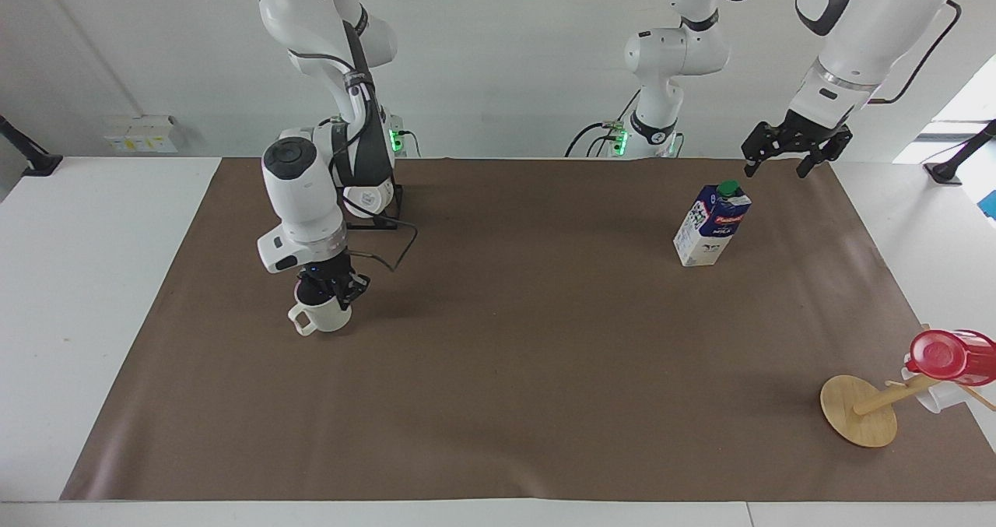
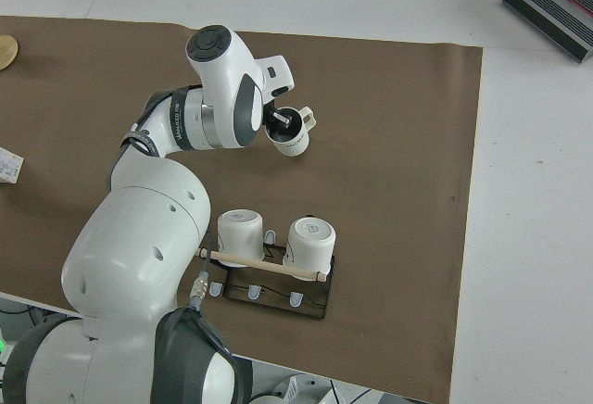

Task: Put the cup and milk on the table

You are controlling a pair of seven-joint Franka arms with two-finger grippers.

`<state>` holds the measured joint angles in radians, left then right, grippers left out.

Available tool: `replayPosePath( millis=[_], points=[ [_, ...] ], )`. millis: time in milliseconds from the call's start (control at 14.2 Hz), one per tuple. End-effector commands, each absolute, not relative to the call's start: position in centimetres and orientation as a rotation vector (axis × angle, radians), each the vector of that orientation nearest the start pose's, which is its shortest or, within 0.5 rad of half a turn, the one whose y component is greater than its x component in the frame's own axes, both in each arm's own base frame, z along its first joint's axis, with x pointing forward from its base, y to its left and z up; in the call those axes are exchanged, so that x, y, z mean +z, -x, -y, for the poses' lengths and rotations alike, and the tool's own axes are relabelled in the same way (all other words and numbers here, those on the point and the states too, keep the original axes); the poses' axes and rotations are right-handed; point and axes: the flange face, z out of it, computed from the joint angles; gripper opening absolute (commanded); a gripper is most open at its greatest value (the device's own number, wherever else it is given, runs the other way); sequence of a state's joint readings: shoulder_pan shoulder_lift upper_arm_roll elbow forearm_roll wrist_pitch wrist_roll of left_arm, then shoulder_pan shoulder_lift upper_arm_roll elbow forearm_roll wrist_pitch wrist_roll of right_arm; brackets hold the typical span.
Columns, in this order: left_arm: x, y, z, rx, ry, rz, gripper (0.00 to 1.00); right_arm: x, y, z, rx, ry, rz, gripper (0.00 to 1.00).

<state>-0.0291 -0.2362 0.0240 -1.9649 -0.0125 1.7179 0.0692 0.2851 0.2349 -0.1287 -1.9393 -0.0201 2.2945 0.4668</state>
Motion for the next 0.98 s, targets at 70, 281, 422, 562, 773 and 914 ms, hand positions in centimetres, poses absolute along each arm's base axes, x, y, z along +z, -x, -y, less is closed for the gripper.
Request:
replayPosePath(
  millis=[70, 281, 422, 562, 773, 914],
  points=[
    [55.5, -46.0, 0.6, -0.088, 3.150, -0.154, 1.00, 37.9, -60.5, -14.6, -0.216, 3.073, -0.557, 0.00],
    [54.3, -45.0, 0.8, -0.110, 3.149, -0.158, 1.00, 38.7, -59.6, -19.0, -0.225, 3.041, -0.626, 0.00],
    [54.1, -45.0, 1.4, -0.114, 3.145, -0.179, 1.00, 39.0, -58.4, -22.2, -0.216, 3.018, -0.669, 0.00],
    [53.9, -44.8, 2.1, -0.126, 3.143, -0.203, 1.00, 38.8, -56.8, -25.6, -0.186, 3.016, -0.684, 0.00],
    [52.4, -43.8, 2.2, -0.171, 3.137, -0.213, 1.00, 38.7, -54.8, -29.7, -0.177, 3.011, -0.683, 0.00],
    [51.8, -43.5, 2.2, -0.200, 3.132, -0.229, 1.00, 38.2, -53.6, -32.1, -0.177, 3.017, -0.638, 0.00]
  ],
)
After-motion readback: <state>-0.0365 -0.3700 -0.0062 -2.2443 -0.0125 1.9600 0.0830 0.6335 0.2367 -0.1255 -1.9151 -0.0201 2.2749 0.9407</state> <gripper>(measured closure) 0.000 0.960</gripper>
